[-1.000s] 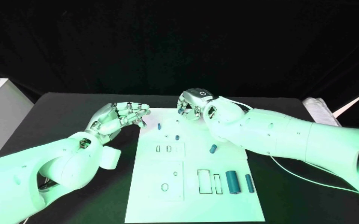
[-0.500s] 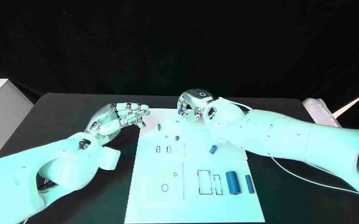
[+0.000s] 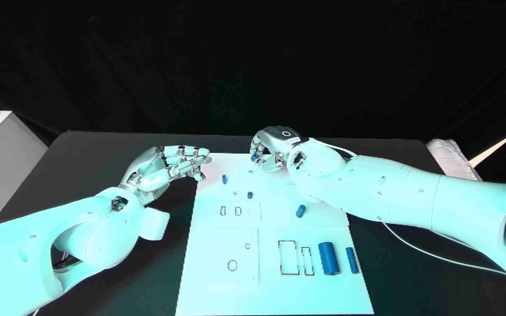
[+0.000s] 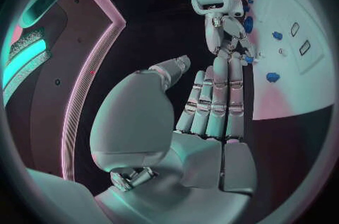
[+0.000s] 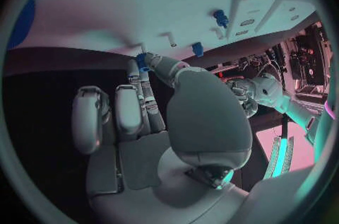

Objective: Assemble the parts on the task board

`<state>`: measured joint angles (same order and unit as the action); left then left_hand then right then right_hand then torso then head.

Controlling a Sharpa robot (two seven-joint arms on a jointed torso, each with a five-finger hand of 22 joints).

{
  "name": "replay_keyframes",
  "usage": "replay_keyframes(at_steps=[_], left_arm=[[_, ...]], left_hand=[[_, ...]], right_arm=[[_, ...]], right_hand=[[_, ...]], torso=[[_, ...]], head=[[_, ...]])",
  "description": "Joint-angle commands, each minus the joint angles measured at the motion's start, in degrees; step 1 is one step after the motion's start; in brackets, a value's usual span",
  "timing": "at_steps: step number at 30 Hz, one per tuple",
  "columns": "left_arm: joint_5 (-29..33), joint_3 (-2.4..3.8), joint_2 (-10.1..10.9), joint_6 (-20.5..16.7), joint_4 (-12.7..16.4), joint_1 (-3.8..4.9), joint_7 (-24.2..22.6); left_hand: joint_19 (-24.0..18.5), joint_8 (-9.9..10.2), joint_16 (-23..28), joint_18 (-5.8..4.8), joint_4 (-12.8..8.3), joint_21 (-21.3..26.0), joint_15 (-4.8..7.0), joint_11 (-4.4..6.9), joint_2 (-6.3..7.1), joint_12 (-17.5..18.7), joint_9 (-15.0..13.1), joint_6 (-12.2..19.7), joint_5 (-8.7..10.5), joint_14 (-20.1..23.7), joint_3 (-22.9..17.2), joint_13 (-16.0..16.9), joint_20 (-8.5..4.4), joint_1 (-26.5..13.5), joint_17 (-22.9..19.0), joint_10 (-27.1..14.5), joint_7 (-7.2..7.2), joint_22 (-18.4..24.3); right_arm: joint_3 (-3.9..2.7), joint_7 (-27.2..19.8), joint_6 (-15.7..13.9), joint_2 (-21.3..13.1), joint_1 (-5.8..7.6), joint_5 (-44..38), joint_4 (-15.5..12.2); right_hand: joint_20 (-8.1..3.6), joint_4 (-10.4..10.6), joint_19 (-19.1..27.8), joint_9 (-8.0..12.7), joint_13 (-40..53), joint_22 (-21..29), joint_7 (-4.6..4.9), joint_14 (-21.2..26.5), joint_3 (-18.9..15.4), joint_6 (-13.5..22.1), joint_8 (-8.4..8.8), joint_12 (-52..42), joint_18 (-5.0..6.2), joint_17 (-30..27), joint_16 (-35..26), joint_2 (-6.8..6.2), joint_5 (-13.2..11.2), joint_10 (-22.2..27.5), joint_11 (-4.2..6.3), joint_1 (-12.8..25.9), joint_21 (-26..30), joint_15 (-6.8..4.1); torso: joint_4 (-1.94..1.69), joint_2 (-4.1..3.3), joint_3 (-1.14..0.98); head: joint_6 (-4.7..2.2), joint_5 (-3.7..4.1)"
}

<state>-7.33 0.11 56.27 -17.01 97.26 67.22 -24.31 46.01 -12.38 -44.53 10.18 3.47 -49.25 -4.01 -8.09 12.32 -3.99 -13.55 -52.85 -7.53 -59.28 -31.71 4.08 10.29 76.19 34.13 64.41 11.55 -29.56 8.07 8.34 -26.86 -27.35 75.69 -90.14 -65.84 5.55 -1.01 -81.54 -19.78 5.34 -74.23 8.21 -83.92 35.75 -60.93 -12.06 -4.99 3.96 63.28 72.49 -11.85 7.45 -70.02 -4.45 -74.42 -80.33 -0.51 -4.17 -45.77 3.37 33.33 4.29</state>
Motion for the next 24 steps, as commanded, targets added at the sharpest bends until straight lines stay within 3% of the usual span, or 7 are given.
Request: replay_keyframes(at_steps=[1,12,24], left_arm=[[-0.02,0.05,-0.02,0.24,0.08,0.07,-0.24],[-0.02,0.05,0.01,-0.08,-0.1,0.07,-0.19],[-0.02,0.04,-0.04,-0.3,-0.24,0.07,-0.07]], left_hand=[[-0.37,0.36,-0.23,0.14,-0.27,-0.2,-0.14,0.05,-0.54,0.19,-0.08,0.14,0.34,0.39,-0.05,0.04,-0.08,-0.1,0.03,-0.18,0.0,-0.06],[-0.37,0.36,-0.23,0.14,-0.27,-0.2,-0.14,0.05,-0.54,0.19,-0.08,0.14,0.34,0.39,-0.05,0.04,-0.08,-0.1,0.03,-0.18,0.0,-0.06],[-0.49,0.47,-0.35,0.14,-0.41,-0.39,-0.17,-0.01,-0.46,0.27,-0.07,0.33,0.36,0.46,-0.09,0.0,-0.07,-0.02,0.0,-0.4,0.09,-0.19]], right_arm=[[0.34,-0.09,1.81,-0.03,-0.54,-0.37,-0.06],[0.34,-0.02,1.33,-0.31,-0.57,-0.41,-0.56],[0.34,0.13,0.99,-0.46,-0.58,0.04,-0.72]], right_hand=[[0.17,0.02,0.41,-0.07,-0.01,0.05,-0.1,-0.76,0.22,0.4,0.18,0.3,-0.35,-0.05,-0.17,-0.29,0.2,0.35,-0.02,0.31,0.29,0.28],[0.2,0.01,0.38,-0.13,0.0,-0.04,-0.12,-0.73,0.31,0.34,0.13,0.3,-0.36,-0.09,-0.2,-0.25,0.24,0.3,0.0,0.28,0.26,0.29],[0.23,0.13,0.37,-0.23,0.04,-0.09,-0.12,-0.69,0.34,0.24,0.05,0.27,-0.37,-0.13,-0.23,-0.23,0.21,0.16,-0.01,0.44,0.24,0.3]], torso=[[0.02,-0.05,-0.02],[0.06,-0.07,-0.09],[0.03,-0.05,-0.02]], head=[[-0.01,-0.03],[-0.04,0.03],[-0.16,0.2]])
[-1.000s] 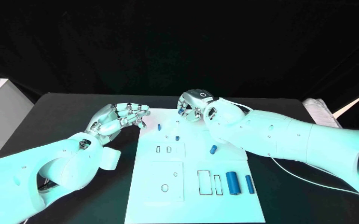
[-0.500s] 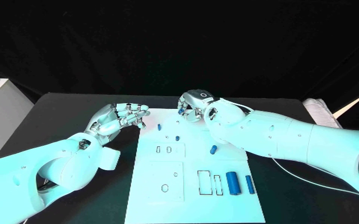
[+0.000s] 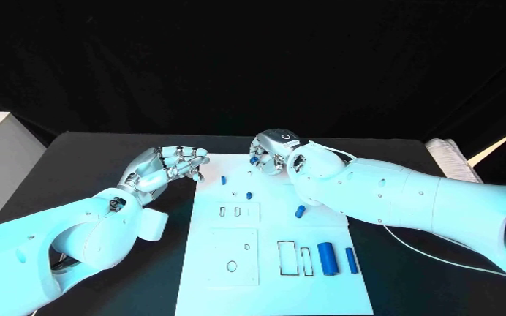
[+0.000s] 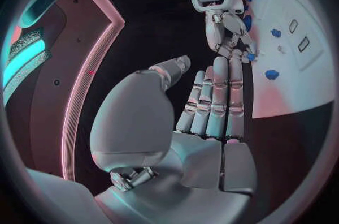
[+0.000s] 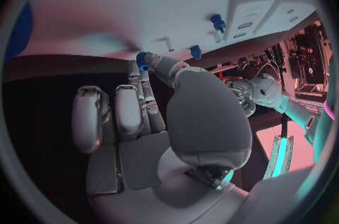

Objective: Assemble the parts on the task board

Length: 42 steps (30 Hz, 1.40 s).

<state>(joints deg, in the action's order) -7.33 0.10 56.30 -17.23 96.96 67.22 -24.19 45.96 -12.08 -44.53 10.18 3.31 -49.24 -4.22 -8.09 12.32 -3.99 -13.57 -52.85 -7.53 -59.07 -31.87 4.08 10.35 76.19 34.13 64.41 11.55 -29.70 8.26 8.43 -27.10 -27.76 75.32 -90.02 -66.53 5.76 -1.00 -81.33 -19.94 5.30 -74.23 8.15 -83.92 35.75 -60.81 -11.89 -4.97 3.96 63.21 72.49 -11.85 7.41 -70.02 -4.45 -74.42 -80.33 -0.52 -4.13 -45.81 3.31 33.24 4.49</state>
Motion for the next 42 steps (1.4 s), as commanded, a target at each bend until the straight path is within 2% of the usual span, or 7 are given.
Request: replay_keyframes(at_steps=[1,8,16,20,24,35,42], left_arm=[[-0.02,0.05,-0.08,-0.09,0.06,0.07,-0.2],[-0.02,0.05,-0.06,-0.12,0.06,0.07,-0.18],[-0.02,0.05,-0.01,-0.15,0.09,0.08,-0.13],[-0.02,0.05,0.01,-0.13,0.06,0.08,-0.11],[-0.01,0.05,0.02,-0.12,-0.02,0.08,-0.13],[0.1,0.04,-0.02,0.03,-0.58,0.07,-0.3],[0.12,0.03,-0.16,0.21,-1.22,0.07,-0.34]], left_hand=[[-0.5,0.22,-0.41,0.15,-0.3,-0.5,0.01,-0.05,-0.46,0.29,-0.05,0.41,0.37,0.29,0.04,-0.01,-0.11,0.0,-0.02,-0.5,0.13,-0.12],[-0.5,0.22,-0.41,0.15,-0.3,-0.5,0.01,-0.05,-0.46,0.29,-0.05,0.41,0.37,0.29,0.04,-0.01,-0.11,0.0,-0.02,-0.5,0.13,-0.12],[-0.5,0.22,-0.41,0.15,-0.3,-0.5,0.01,-0.05,-0.46,0.29,-0.05,0.41,0.37,0.29,0.04,-0.01,-0.11,0.0,-0.02,-0.5,0.13,-0.12],[-0.5,0.22,-0.41,0.15,-0.3,-0.5,0.01,-0.05,-0.46,0.29,-0.05,0.41,0.37,0.29,0.04,-0.01,-0.11,0.0,-0.02,-0.5,0.13,-0.12],[-0.5,0.22,-0.41,0.15,-0.3,-0.5,0.01,-0.05,-0.46,0.29,-0.05,0.41,0.37,0.29,0.04,-0.01,-0.11,0.0,-0.02,-0.5,0.13,-0.12],[-0.58,0.24,-0.47,0.14,-0.33,-0.6,-0.02,-0.07,-0.47,0.28,-0.05,0.45,0.38,0.33,0.03,-0.01,-0.09,-0.01,-0.05,-0.56,0.15,-0.19],[-0.72,0.21,-0.74,0.16,-0.43,-0.87,0.02,0.01,-0.49,0.04,-0.11,0.4,0.39,0.29,-0.02,0.09,-0.07,0.0,-0.06,-0.18,0.09,-0.35]], right_arm=[[0.14,0.05,1.22,-0.04,-0.21,-0.06,-0.01],[0.14,0.14,1.03,0.14,-0.2,0.24,0.31],[0.14,-0.02,0.56,0.21,-0.18,0.72,0.67],[0.15,-0.04,-0.15,-0.33,-0.17,0.8,0.17],[0.14,0.05,-0.77,-1.91,-0.16,0.93,-1.45],[-0.72,-0.02,-2.93,-13.87,1.17,7.96,-12.44],[-0.91,2.1,1.36,-20.82,2.32,11.62,-16.74]], right_hand=[[0.02,0.12,0.17,-0.07,0.07,-0.09,-0.06,-0.69,0.35,0.11,-0.13,0.25,-0.36,-0.06,-0.23,-0.23,0.25,0.16,-0.01,0.44,0.24,0.3],[0.15,0.26,0.85,-0.15,-0.06,0.98,0.17,-0.36,0.44,0.81,0.19,0.74,-0.11,-1.15,-0.98,-0.74,0.17,0.87,-0.24,0.84,1.02,0.46],[1.62,0.57,8.34,0.84,-1.6,13.67,2.02,3.38,-2.04,6.65,3.91,1.17,2.64,-12.83,-10.38,-2.63,-0.26,9.92,-2.21,1.23,10.98,2.06],[1.7,2.99,10.75,1.55,-1.43,20.92,1.48,4.93,-16.56,9.4,6.06,-0.5,3.83,-19.01,-15.83,0.11,0.55,15.51,-2.37,-3.79,18.19,2.13],[1.62,6.14,10.26,1.82,-1.39,21.66,1.06,4.89,-21.65,9.56,6.54,-2.25,3.9,-19.82,-16.37,0.49,0.97,16.39,-2.32,-6.86,19.48,2.07],[0.9,9.64,2.85,1.89,-0.85,8.61,1.45,0.32,-20.49,6.71,5.91,-7.24,1.31,-8.42,-6.46,0.43,1.35,9.27,-1.34,-8.28,9.27,1.29],[0.07,12.42,-1.96,2.41,1.24,-2.4,0.79,-1.65,-21.06,8.88,6.9,-9.55,-0.84,1.01,1.35,-2.5,3.63,-0.51,0.17,-7.88,0.54,0.23]], torso=[[0.0,-0.01,0.03],[-0.03,-0.06,0.06],[0.02,-0.1,0.03],[0.01,-0.04,0.0],[-0.04,0.0,0.0],[0.81,0.38,-0.32],[1.21,0.79,-0.58]], head=[[-0.07,-0.02],[-0.19,-0.01],[-0.13,-0.1],[-0.04,-0.12],[0.05,-0.06],[-0.49,0.09],[-0.6,1.2]])
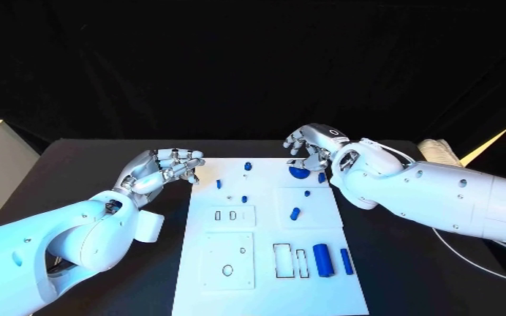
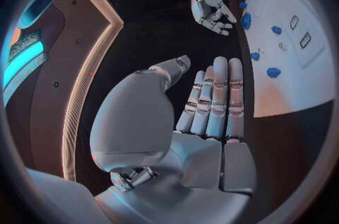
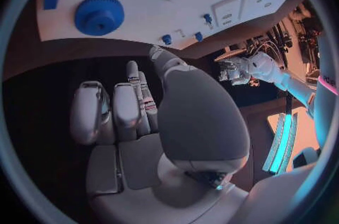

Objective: Assemble the parts on the task board

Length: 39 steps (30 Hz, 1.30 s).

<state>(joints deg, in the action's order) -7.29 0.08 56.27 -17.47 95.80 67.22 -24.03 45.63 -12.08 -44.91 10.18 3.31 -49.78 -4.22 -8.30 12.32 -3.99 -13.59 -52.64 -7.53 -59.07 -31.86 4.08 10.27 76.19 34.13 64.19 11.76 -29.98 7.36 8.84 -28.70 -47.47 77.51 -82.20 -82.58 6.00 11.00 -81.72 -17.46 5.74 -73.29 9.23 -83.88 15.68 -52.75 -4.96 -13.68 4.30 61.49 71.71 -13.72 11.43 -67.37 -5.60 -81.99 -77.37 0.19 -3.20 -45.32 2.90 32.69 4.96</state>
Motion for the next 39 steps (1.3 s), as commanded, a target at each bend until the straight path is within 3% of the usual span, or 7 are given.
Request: replay_keyframes(at_steps=[1,4,5,7,12,28,39], left_arm=[[0.09,0.05,-0.1,0.43,-0.09,0.06,-0.5],[0.09,0.05,-0.06,0.38,-0.2,0.06,-0.51],[0.09,0.05,-0.08,0.4,-0.24,0.06,-0.51],[0.09,0.05,-0.12,0.44,-0.26,0.05,-0.5],[0.09,0.05,-0.23,0.54,-0.27,0.05,-0.5],[0.09,0.04,-0.19,0.51,-0.55,0.05,-0.24],[0.09,0.05,-0.17,0.6,-0.52,0.05,-0.18]], left_hand=[[-0.4,0.21,-0.4,0.16,-0.45,-0.37,0.03,0.23,-0.49,0.01,-0.11,0.19,0.39,0.27,-0.03,0.1,0.01,0.01,-0.06,0.08,-0.13,-0.09],[-0.41,0.21,-0.44,0.17,-0.47,-0.4,0.04,0.24,-0.51,-0.01,-0.11,0.19,0.38,0.26,-0.05,0.11,0.01,0.04,-0.06,0.12,-0.14,-0.11],[-0.44,0.22,-0.48,0.17,-0.51,-0.45,0.06,0.26,-0.51,-0.02,-0.12,0.2,0.37,0.26,-0.08,0.12,0.01,0.08,-0.06,0.14,-0.16,-0.14],[-0.44,0.22,-0.48,0.17,-0.52,-0.46,0.06,0.26,-0.51,-0.02,-0.12,0.2,0.36,0.26,-0.09,0.12,0.01,0.08,-0.06,0.14,-0.16,-0.15],[-0.45,0.22,-0.5,0.18,-0.54,-0.49,0.07,0.26,-0.5,-0.01,-0.12,0.21,0.36,0.27,-0.1,0.12,0.01,0.1,-0.07,0.13,-0.17,-0.16],[-0.47,0.23,-0.53,0.18,-0.56,-0.52,0.07,0.26,-0.5,0.0,-0.12,0.22,0.36,0.28,-0.11,0.11,0.01,0.11,-0.07,0.11,-0.17,-0.19],[-0.49,0.24,-0.55,0.18,-0.59,-0.56,0.07,0.26,-0.49,0.02,-0.13,0.23,0.35,0.29,-0.13,0.11,0.01,0.12,-0.08,0.09,-0.18,-0.21]], right_arm=[[-0.02,2.01,3.71,-1.66,0.19,4.33,-0.76],[-0.02,2.91,6.05,-3.07,0.31,6.21,-0.64],[-0.02,3.35,7.25,-3.64,0.35,7.09,-0.46],[-0.01,3.91,8.55,-4.04,0.38,8.06,0.04],[0.05,4.82,10.32,-3.53,0.36,9.74,2.15],[0.13,5.58,9.63,1.11,-0.33,10.92,5.92],[0.2,5.95,10.08,2.83,-0.52,9.87,7.03]], right_hand=[[-0.3,0.59,-1.86,-0.17,1.25,-3.99,-0.38,-1.79,-1.34,0.72,-0.28,-1.36,-1.32,3.37,2.63,-0.65,-0.52,-4.13,1.49,-0.53,-2.94,-0.61],[-0.87,0.96,-2.65,-0.49,4.1,-5.83,-0.99,-2.04,-3.14,0.72,-0.98,-5.28,-1.69,5.2,4.09,-0.88,-0.76,-8.95,2.43,-1.46,-4.38,-1.32],[-1.82,1.89,-3.86,-1.22,15.54,-8.46,-1.7,-2.3,-7.02,1.24,-2.28,-17.37,-2.27,6.13,5.32,-0.49,-0.38,-9.19,3.0,-2.65,-6.42,-2.07],[-0.89,5.19,-4.89,-2.44,55.39,-10.89,-0.83,-3.08,-10.82,2.71,-4.92,-53.85,-2.85,10.33,8.71,-0.45,-0.5,-10.59,2.14,-4.8,-8.18,-1.89],[-0.13,5.53,-6.99,-2.93,75.46,-14.62,-0.04,-4.46,-11.5,4.29,-7.05,-69.67,-3.72,19.77,14.24,1.45,-0.18,-16.98,1.35,-3.27,-10.99,-0.29],[0.28,5.53,-8.28,-3.01,80.07,-16.71,0.21,-5.13,-10.87,4.69,-8.28,-73.14,-4.3,23.62,16.25,2.21,1.04,-19.62,1.03,-2.79,-12.63,0.1],[0.32,5.48,-8.28,-3.04,80.28,-16.71,0.18,-5.22,-10.46,4.43,-8.57,-73.29,-4.3,24.13,16.49,2.51,1.26,-19.73,1.05,-2.84,-12.63,0.11]], torso=[[0.32,0.32,-0.21],[0.52,0.34,-0.35],[0.52,0.32,-0.42],[0.43,0.27,-0.4],[0.43,0.24,-0.31],[-0.14,-0.08,-0.33],[0.01,0.04,-0.43]], head=[[-0.05,0.82],[0.09,0.83],[0.19,0.9],[0.15,1.14],[0.3,1.23],[0.81,1.16],[1.12,0.94]])
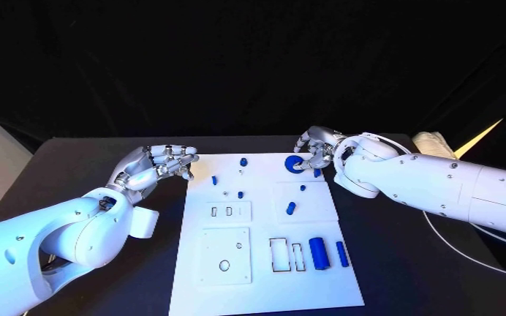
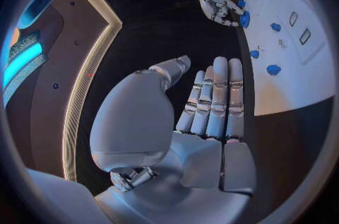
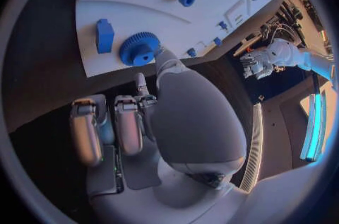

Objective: Assemble the parts on the task board

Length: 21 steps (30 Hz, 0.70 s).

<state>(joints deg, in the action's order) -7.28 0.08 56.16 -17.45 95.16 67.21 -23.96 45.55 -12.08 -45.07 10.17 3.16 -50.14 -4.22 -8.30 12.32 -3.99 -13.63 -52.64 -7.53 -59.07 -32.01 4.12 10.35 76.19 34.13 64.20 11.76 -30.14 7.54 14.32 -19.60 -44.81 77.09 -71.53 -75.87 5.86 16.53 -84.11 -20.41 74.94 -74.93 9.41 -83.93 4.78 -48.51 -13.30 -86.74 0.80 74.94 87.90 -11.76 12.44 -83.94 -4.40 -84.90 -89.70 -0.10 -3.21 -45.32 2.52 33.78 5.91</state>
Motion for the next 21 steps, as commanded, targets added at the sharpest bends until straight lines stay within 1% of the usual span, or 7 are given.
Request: replay_keyframes(at_steps=[1,6,11,14,17,19,21], left_arm=[[0.08,0.05,-0.05,0.58,0.11,0.06,-0.24],[0.08,0.05,-0.02,0.61,0.1,0.06,-0.21],[0.08,0.05,-0.02,0.65,0.07,0.06,-0.18],[0.08,0.05,-0.04,0.7,0.06,0.06,-0.17],[0.08,0.05,-0.05,0.8,0.06,0.06,-0.2],[0.08,0.05,-0.05,0.83,0.06,0.06,-0.22],[0.08,0.05,-0.05,0.85,0.07,0.06,-0.23]], left_hand=[[-0.41,0.24,-0.39,0.18,-0.44,-0.2,0.07,0.26,-0.49,0.02,-0.09,0.23,0.35,0.29,0.02,0.06,-0.07,0.12,-0.08,0.09,-0.18,-0.05],[-0.41,0.24,-0.39,0.18,-0.44,-0.2,0.07,0.26,-0.49,0.02,-0.09,0.23,0.35,0.29,0.02,0.06,-0.07,0.12,-0.08,0.09,-0.18,-0.05],[-0.41,0.24,-0.39,0.18,-0.44,-0.2,0.07,0.26,-0.49,0.02,-0.09,0.23,0.35,0.29,0.02,0.06,-0.07,0.12,-0.08,0.09,-0.18,-0.05],[-0.41,0.24,-0.39,0.18,-0.44,-0.2,0.07,0.26,-0.49,0.02,-0.09,0.23,0.35,0.29,0.02,0.06,-0.07,0.12,-0.08,0.09,-0.18,-0.05],[-0.41,0.24,-0.39,0.18,-0.44,-0.2,0.07,0.26,-0.49,0.02,-0.09,0.23,0.35,0.29,0.02,0.06,-0.07,0.12,-0.08,0.09,-0.18,-0.05],[-0.41,0.24,-0.39,0.18,-0.44,-0.2,0.07,0.26,-0.49,0.02,-0.09,0.23,0.35,0.29,0.02,0.06,-0.07,0.12,-0.08,0.09,-0.18,-0.05],[-0.41,0.24,-0.39,0.18,-0.44,-0.2,0.07,0.26,-0.49,0.02,-0.09,0.23,0.35,0.29,0.02,0.06,-0.07,0.12,-0.08,0.09,-0.18,-0.05]], right_arm=[[0.03,0.51,1.0,0.22,-0.1,-0.77,0.42],[0.07,0.68,1.33,0.48,-0.16,-0.62,0.85],[0.11,0.87,1.58,0.71,-0.22,-0.92,1.14],[0.15,0.93,1.72,0.86,-0.24,-1.24,1.34],[0.18,0.9,1.92,1.01,-0.28,-1.43,1.5],[0.2,0.81,2.05,1.1,-0.31,-1.5,1.59],[0.22,0.72,2.17,1.2,-0.36,-1.58,1.68]], right_hand=[[0.46,-0.05,-5.89,-0.1,11.08,-15.07,0.0,-5.16,0.43,0.19,-0.23,-0.23,-0.8,10.67,0.31,0.55,0.25,-3.15,-0.15,0.07,-0.3,0.39],[0.48,-0.18,-5.89,-0.08,11.14,-15.07,0.0,-5.19,0.81,0.16,-0.33,-0.25,-0.8,10.85,0.4,0.7,0.44,-3.16,-0.15,-0.22,-0.3,0.4],[0.48,-0.24,-5.89,-0.06,11.02,-15.07,0.0,-5.19,1.07,0.11,-0.4,-0.16,-0.8,10.86,0.41,0.79,0.54,-3.06,-0.15,-0.43,-0.3,0.41],[0.49,-0.27,-5.89,-0.05,11.02,-15.07,0.0,-5.2,1.17,0.14,-0.4,-0.15,-0.8,10.9,0.43,0.81,0.58,-3.05,-0.16,-0.51,-0.3,0.41],[0.49,-0.29,-5.89,-0.04,11.05,-15.07,0.0,-5.2,1.27,0.13,-0.42,-0.17,-0.8,10.92,0.44,0.83,0.61,-3.07,-0.16,-0.59,-0.3,0.41],[0.5,-0.32,-5.89,-0.04,11.06,-15.07,0.0,-5.19,1.45,0.07,-0.47,-0.17,-0.8,10.9,0.43,0.89,0.67,-3.07,-0.15,-0.72,-0.3,0.41],[0.5,-0.35,-5.89,-0.03,11.16,-15.07,-0.01,-5.18,1.67,-0.05,-0.55,-0.24,-0.8,10.9,0.44,0.96,0.76,-3.13,-0.15,-0.85,-0.3,0.41]], torso=[[0.04,0.06,-0.06],[0.08,0.07,-0.03],[0.07,0.03,-0.1],[0.01,0.06,-0.06],[0.01,0.03,-0.02],[0.0,0.0,-0.05],[0.0,0.02,-0.03]], head=[[0.06,-0.02],[0.14,-0.05],[0.14,-0.14],[0.13,-0.01],[0.22,-0.07],[0.23,-0.1],[0.25,-0.09]])
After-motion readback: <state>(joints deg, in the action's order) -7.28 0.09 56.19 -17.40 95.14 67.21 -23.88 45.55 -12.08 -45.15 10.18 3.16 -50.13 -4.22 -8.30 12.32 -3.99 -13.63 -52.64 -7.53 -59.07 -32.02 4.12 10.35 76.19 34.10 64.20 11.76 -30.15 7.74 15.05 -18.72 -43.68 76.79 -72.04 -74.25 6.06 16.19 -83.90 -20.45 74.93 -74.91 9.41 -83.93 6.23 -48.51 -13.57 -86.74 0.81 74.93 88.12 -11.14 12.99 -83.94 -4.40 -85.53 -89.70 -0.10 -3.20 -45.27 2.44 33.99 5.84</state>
